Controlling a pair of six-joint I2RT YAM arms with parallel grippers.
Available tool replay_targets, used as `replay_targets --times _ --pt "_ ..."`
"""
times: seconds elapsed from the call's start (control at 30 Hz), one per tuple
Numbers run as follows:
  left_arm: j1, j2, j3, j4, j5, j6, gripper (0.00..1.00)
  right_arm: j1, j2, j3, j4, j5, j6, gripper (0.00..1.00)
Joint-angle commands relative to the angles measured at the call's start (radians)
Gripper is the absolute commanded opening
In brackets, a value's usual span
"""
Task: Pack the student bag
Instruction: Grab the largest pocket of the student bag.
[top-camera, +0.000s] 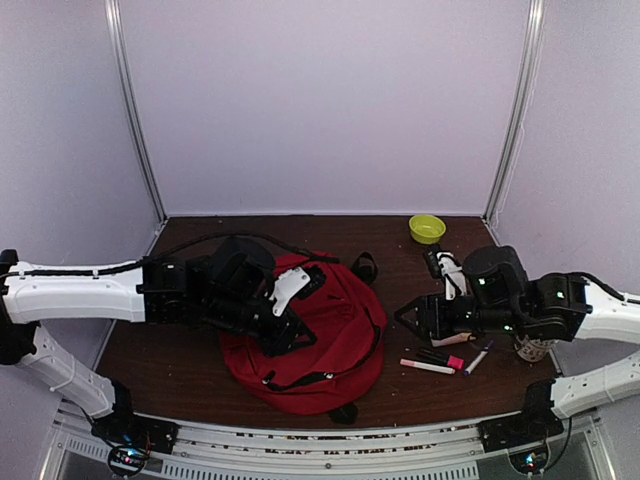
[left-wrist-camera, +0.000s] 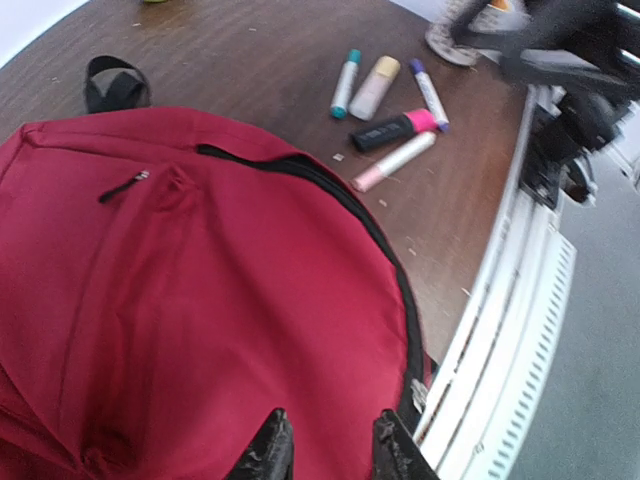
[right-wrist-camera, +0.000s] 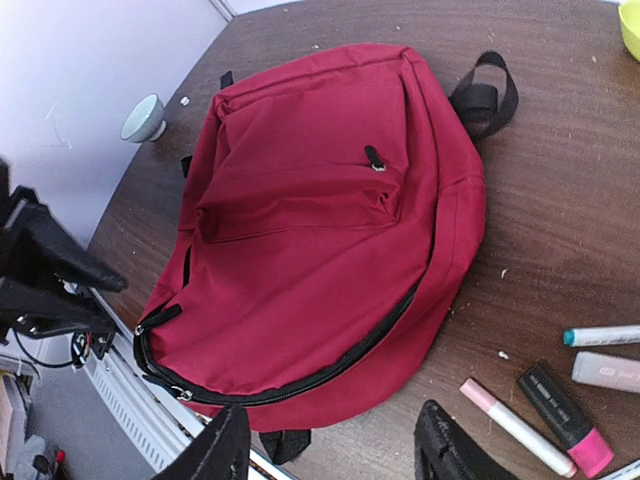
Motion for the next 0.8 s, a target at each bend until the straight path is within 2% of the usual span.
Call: replay_targets --times 0.0,0.13,0.37,0.77 --pt "-0.023 -0.119 -0.069 -0.042 0.061 -0.045 0.30 -0.009 0.034 -0.056 0.069 -0.002 0.201 0.57" --pt "-0.037 -0.163 -0.131 -0.022 0.172 -0.131 0.36 -0.006 0.100 -0.087 0.172 -0.070 0.250 0.57" --pt "-0.047 -0.132 -0.164 0.014 0.245 -0.242 0.38 -0.005 0.156 -0.064 0.186 -0.088 0.242 0.56" --pt "-0.061 -0.042 -0.137 0.026 0.302 -0.265 0.37 -0.001 0.176 -0.099 0.233 -0.103 0.263 0.57"
